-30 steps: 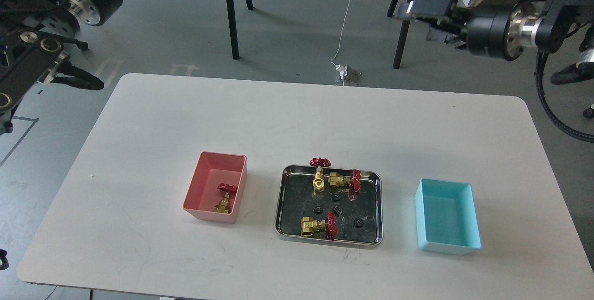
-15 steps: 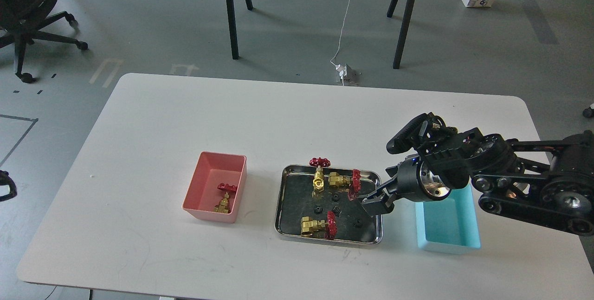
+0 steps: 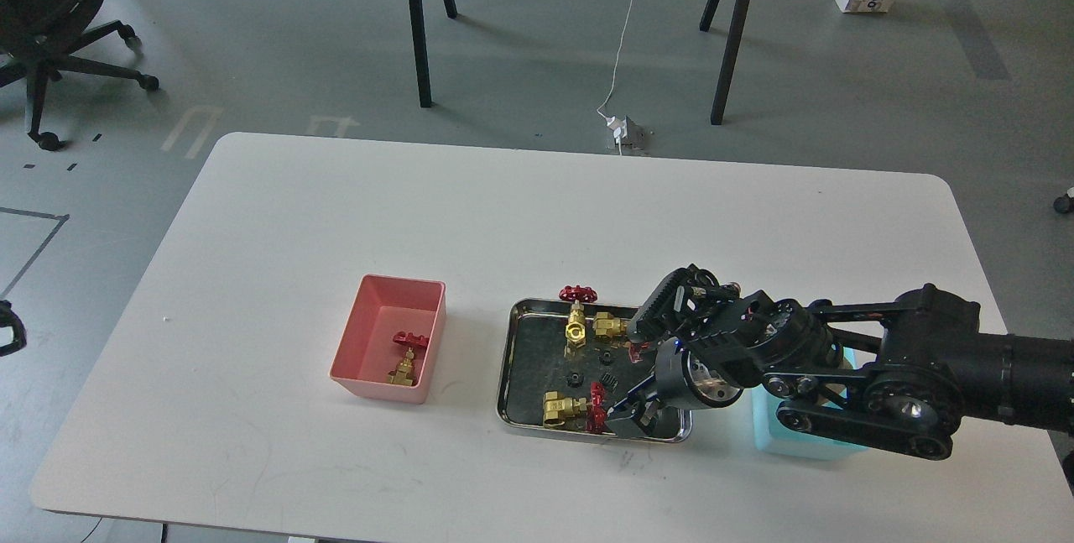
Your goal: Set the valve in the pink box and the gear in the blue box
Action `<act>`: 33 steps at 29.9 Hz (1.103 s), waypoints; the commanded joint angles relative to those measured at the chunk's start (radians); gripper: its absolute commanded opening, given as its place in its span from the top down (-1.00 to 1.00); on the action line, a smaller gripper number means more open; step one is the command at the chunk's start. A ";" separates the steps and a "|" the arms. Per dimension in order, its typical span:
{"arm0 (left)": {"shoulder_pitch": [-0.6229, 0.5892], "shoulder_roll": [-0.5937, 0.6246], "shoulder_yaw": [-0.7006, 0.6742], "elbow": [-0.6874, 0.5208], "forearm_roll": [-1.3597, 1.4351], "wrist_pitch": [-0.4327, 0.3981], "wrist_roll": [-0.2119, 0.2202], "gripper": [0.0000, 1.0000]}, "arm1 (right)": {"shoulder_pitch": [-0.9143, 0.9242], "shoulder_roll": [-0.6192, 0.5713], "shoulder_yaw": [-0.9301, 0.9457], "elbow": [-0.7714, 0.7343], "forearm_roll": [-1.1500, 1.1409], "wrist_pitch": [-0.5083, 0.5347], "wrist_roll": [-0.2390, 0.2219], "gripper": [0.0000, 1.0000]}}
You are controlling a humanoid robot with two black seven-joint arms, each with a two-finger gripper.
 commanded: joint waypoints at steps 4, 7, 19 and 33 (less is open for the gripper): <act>-0.002 0.000 -0.002 0.000 -0.001 0.001 -0.001 -0.99 | -0.023 0.014 -0.018 -0.014 -0.038 0.000 0.016 -0.64; -0.002 0.002 0.000 0.000 -0.001 0.001 -0.001 -0.99 | -0.028 0.014 -0.025 -0.012 -0.045 0.000 0.016 -0.60; -0.011 0.000 0.000 0.009 -0.001 0.003 -0.001 -0.99 | -0.030 0.003 -0.027 -0.017 -0.058 0.000 0.016 -0.58; -0.020 0.008 0.000 0.017 0.001 0.001 -0.001 -0.99 | -0.033 0.002 -0.025 -0.028 -0.058 0.000 0.002 -0.33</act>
